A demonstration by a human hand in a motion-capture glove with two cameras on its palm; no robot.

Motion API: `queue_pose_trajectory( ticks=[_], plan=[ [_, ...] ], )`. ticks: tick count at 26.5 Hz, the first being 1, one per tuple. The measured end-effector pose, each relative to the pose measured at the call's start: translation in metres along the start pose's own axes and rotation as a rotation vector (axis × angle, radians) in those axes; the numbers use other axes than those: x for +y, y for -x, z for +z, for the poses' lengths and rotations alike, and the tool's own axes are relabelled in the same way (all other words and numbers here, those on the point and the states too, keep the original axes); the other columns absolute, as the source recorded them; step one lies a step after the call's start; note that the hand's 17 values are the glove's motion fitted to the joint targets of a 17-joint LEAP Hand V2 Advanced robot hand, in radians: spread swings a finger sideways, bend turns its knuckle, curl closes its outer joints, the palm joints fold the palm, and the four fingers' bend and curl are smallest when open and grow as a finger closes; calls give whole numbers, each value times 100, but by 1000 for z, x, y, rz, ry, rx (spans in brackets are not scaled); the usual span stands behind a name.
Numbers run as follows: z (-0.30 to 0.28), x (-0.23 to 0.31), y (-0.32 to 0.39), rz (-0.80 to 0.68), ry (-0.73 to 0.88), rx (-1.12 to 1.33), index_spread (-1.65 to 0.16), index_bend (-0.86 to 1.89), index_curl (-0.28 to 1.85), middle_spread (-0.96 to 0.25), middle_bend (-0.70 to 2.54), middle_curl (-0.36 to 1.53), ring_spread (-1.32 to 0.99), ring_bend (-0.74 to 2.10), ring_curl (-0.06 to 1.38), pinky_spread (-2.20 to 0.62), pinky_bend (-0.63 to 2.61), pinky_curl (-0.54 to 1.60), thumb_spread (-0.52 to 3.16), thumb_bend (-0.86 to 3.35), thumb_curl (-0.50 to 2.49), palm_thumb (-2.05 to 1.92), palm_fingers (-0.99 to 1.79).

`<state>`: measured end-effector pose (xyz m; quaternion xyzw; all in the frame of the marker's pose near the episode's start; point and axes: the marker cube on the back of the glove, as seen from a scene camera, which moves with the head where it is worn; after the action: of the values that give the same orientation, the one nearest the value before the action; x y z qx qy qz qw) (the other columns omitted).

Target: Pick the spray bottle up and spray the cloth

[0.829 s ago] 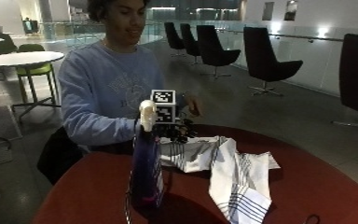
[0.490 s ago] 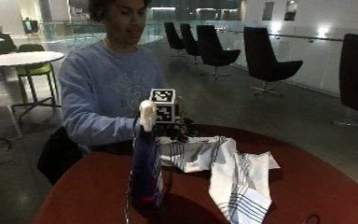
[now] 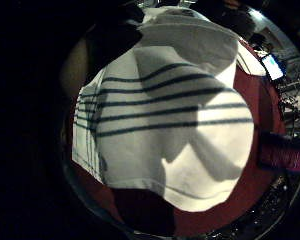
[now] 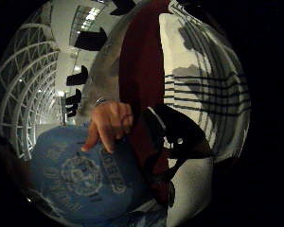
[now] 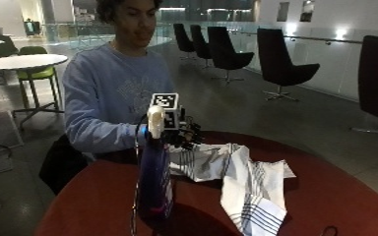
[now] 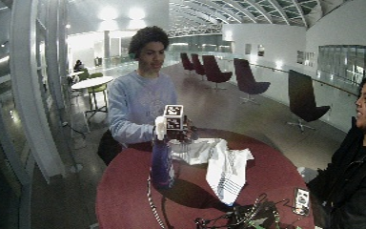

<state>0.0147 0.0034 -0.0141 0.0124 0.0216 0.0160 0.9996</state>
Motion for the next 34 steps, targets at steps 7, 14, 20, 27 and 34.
queue_pose_trajectory(
  ticks=[7,14,20,27,34],
  plan=[
    [-28,63,-33,131,-333,-248,-36,6,21,3,32,28,9,42,22,24,24,23,108,14,20,55,54],
    [-58,125,-81,295,-655,-477,-36,10,21,1,35,32,8,41,27,24,30,28,109,9,22,57,49],
    [-57,149,-102,398,-799,-560,-37,10,20,1,35,34,8,39,28,24,33,30,109,6,23,59,45],
    [-59,144,-116,481,-836,-544,-37,9,19,2,36,35,9,40,28,24,36,32,109,1,24,59,43],
    [-76,128,-165,588,-846,-564,-37,8,18,2,36,36,9,42,30,24,39,33,106,-2,25,59,40]
  ],
)
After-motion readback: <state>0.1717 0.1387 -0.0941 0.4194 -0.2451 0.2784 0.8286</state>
